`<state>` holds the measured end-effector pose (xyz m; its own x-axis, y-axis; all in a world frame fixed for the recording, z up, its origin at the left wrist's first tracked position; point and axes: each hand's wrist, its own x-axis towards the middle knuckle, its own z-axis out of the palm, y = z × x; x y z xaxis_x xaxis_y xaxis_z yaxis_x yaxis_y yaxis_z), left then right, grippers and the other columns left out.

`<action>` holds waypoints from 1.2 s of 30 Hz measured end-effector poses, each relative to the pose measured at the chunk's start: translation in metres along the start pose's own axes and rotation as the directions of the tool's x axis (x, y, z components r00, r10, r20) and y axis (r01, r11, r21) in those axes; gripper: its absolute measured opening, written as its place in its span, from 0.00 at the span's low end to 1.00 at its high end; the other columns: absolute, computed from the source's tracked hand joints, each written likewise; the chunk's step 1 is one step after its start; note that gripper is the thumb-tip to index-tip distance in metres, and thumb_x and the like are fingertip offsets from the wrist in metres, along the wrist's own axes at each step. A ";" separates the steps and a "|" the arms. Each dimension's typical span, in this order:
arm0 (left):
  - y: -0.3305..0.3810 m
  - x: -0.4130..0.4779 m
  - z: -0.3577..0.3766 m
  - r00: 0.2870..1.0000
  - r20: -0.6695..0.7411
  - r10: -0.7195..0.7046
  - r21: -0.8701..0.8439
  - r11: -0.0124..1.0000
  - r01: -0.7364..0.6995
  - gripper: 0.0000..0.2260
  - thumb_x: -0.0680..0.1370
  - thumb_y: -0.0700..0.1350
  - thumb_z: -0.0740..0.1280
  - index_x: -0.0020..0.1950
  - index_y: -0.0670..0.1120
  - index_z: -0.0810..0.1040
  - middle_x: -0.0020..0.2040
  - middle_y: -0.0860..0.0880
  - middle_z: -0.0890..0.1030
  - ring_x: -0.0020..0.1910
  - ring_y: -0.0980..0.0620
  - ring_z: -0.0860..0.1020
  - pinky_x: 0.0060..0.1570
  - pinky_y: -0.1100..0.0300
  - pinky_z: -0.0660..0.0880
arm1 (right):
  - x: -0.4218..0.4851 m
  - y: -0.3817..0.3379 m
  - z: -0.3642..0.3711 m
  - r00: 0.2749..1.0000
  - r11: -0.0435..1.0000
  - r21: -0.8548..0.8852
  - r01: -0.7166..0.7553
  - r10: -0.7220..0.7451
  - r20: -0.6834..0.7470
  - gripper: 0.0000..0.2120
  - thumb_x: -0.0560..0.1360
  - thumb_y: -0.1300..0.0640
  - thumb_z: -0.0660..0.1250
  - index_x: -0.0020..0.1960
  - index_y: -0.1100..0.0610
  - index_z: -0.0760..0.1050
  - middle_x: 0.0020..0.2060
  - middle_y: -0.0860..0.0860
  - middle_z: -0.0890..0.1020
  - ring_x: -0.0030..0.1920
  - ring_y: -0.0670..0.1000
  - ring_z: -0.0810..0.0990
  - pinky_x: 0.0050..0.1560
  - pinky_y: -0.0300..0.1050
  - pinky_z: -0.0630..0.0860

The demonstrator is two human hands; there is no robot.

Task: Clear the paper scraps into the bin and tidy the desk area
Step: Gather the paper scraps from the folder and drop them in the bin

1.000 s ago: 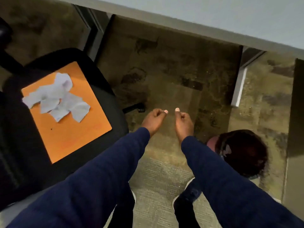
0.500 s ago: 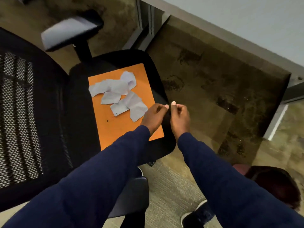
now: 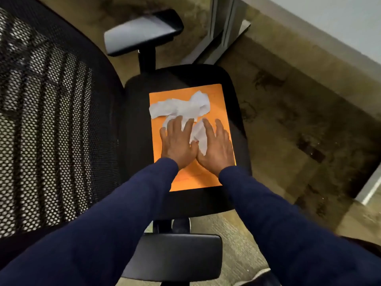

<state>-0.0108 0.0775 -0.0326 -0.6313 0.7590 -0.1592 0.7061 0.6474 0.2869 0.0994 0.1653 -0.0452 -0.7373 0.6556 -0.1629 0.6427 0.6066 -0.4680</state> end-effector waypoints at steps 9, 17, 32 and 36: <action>-0.028 -0.004 0.026 0.983 0.180 -0.023 0.186 0.982 -0.011 0.30 0.82 0.60 0.54 0.82 0.52 0.50 0.81 0.40 0.51 0.80 0.38 0.50 0.75 0.39 0.51 | 0.004 0.008 0.026 0.993 0.924 -0.365 0.117 -0.117 0.022 0.29 0.78 0.44 0.61 0.77 0.49 0.63 0.74 0.58 0.67 0.63 0.60 0.72 0.56 0.56 0.70; -0.030 -0.019 0.035 0.994 -0.038 0.099 0.172 0.981 -0.091 0.09 0.79 0.46 0.64 0.57 0.43 0.74 0.54 0.41 0.75 0.52 0.40 0.74 0.47 0.47 0.70 | -0.011 0.019 0.031 0.989 0.961 -0.250 0.123 -0.140 -0.051 0.13 0.80 0.48 0.64 0.60 0.54 0.75 0.52 0.58 0.75 0.47 0.59 0.75 0.37 0.50 0.72; -0.012 -0.040 0.012 0.992 -0.084 -0.095 -0.218 0.973 0.075 0.07 0.81 0.36 0.56 0.53 0.43 0.72 0.44 0.45 0.71 0.44 0.43 0.71 0.41 0.48 0.70 | -0.032 0.002 0.005 0.935 0.807 0.493 -0.325 0.352 0.040 0.18 0.82 0.42 0.58 0.60 0.55 0.73 0.55 0.55 0.73 0.47 0.51 0.74 0.44 0.43 0.69; -0.001 -0.045 0.003 0.967 -0.054 -0.248 -0.441 0.875 0.200 0.09 0.80 0.34 0.56 0.55 0.46 0.70 0.47 0.46 0.72 0.46 0.44 0.73 0.40 0.52 0.71 | -0.037 0.006 0.004 0.897 0.677 0.625 -0.388 0.433 0.088 0.19 0.82 0.42 0.58 0.62 0.56 0.73 0.57 0.56 0.74 0.50 0.54 0.77 0.47 0.48 0.75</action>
<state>0.0181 0.0427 -0.0281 -0.8029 0.5701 -0.1743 0.3503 0.6878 0.6357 0.1298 0.1423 -0.0453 -0.4016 0.8110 -0.4254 0.5916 -0.1248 -0.7965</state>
